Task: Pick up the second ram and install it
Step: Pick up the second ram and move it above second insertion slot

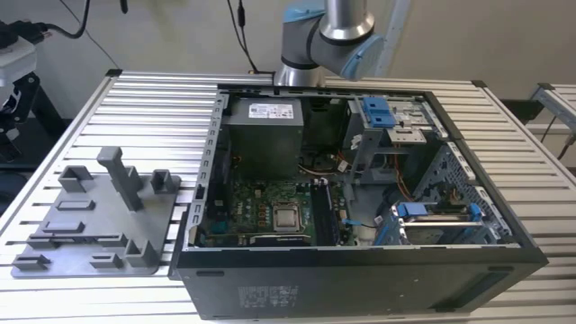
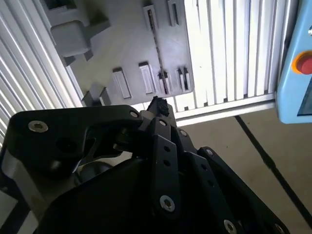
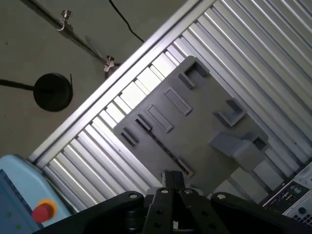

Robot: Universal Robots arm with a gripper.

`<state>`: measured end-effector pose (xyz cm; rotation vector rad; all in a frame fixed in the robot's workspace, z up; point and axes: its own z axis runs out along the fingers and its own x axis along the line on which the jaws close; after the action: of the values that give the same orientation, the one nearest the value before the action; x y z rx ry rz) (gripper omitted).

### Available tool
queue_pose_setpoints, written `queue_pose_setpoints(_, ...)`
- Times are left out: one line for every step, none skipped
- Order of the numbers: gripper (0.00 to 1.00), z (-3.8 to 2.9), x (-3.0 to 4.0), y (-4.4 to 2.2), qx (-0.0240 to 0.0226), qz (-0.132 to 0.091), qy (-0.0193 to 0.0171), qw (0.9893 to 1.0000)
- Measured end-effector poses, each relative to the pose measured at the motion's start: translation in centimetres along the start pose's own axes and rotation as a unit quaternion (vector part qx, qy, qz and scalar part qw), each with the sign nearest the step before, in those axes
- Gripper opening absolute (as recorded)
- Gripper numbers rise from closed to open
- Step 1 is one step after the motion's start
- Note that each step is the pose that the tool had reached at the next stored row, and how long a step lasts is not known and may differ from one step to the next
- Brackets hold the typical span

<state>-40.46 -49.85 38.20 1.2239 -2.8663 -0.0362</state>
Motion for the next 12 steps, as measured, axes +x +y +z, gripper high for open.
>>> queue_pose_setpoints(0.11, 0.01, 0.00, 0.00, 0.0002, -0.007, 0.0003, 1.0000)
queue_pose_setpoints(0.11, 0.02, 0.00, 0.00, 0.0004, -0.013, 0.0006, 0.9999)
queue_pose_setpoints(0.11, 0.03, -0.01, 0.00, 0.0006, -0.019, 0.0009, 0.9998)
queue_pose_setpoints(0.11, 0.05, -0.01, 0.00, 0.0008, -0.026, 0.0012, 0.9997)
queue_pose_setpoints(0.11, 0.06, -0.01, 0.01, 0.0010, -0.032, 0.0016, 0.9995)
queue_pose_setpoints(0.11, 0.07, -0.01, 0.01, 0.0013, -0.038, 0.0020, 0.9993)
queue_pose_setpoints(0.11, 0.08, -0.01, 0.01, 0.0016, -0.045, 0.0024, 0.9990)
queue_pose_setpoints(0.11, 0.09, -0.01, 0.01, 0.0019, -0.051, 0.0028, 0.9987)
queue_pose_setpoints(0.11, 0.10, -0.01, 0.01, 0.0022, -0.057, 0.0033, 0.9983)
queue_pose_setpoints(0.11, 0.11, -0.01, 0.01, 0.0024, -0.064, 0.0037, 0.9980)
queue_pose_setpoints(0.11, 0.12, -0.01, 0.01, 0.0026, -0.070, 0.0040, 0.9975)
queue_pose_setpoints(0.11, 0.13, -0.01, 0.02, 0.0028, -0.077, 0.0042, 0.9971)
